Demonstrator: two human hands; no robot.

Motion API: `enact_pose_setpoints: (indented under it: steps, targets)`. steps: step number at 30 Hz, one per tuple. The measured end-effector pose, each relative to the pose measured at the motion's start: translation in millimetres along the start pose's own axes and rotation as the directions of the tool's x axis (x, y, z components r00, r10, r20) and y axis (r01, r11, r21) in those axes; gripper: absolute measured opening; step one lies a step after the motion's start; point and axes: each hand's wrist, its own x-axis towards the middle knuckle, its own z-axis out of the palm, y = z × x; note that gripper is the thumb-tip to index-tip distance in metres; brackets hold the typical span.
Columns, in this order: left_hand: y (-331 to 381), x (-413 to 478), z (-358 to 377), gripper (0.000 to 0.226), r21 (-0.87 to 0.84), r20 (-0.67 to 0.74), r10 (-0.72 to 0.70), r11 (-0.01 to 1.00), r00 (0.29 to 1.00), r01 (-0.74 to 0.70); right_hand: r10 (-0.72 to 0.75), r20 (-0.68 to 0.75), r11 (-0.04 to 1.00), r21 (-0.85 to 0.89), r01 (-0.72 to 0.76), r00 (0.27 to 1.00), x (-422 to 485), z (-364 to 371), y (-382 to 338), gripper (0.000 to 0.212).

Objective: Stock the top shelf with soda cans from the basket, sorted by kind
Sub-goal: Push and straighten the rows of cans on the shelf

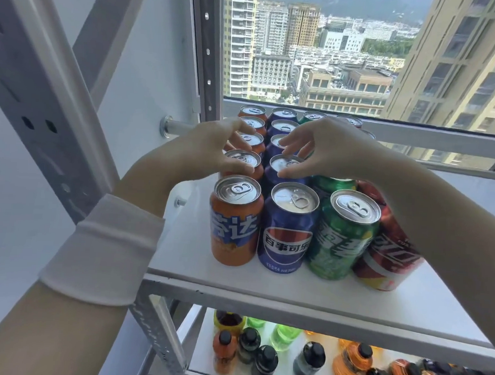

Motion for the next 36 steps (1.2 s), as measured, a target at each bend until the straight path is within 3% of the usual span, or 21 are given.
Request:
enact_pose_setpoints:
  steps: [6,11,16,21,29,33,36]
  targets:
    - [3,2,-5,0.065,-0.006,0.040,0.001,1.000,0.999,0.000,-0.011,0.055,1.000,0.007,0.011,0.998,4,-3,-1,0.069]
    - [11,18,-14,0.051,-0.145,-0.147,0.022,0.989,0.989,-0.044,0.041,-0.075,0.999,0.039,-0.038,0.996,26,-8,5,0.058]
    - [-2,50,-1,0.054,-0.090,-0.009,-0.115,0.989,0.993,0.114,0.064,-0.015,0.992,-0.111,-0.065,0.998,47,1,6,0.060]
    - [-12,58,4,0.059,-0.014,-0.072,-0.146,0.989,0.987,0.145,0.078,0.016,0.988,-0.136,-0.075,0.997,54,1,12,0.061]
    - [-9,56,0,0.075,-0.005,-0.076,-0.139,0.990,0.987,0.139,0.060,0.041,0.995,-0.085,-0.056,0.997,57,1,18,0.056]
    - [-10,58,-1,0.072,-0.004,-0.041,-0.145,0.989,0.989,0.145,0.059,0.059,0.998,-0.031,-0.057,0.997,59,-5,20,0.054]
    - [-10,66,-8,0.065,-0.056,-0.151,-0.128,0.991,0.980,0.121,0.087,-0.045,0.996,0.037,-0.085,0.995,70,-15,24,0.050]
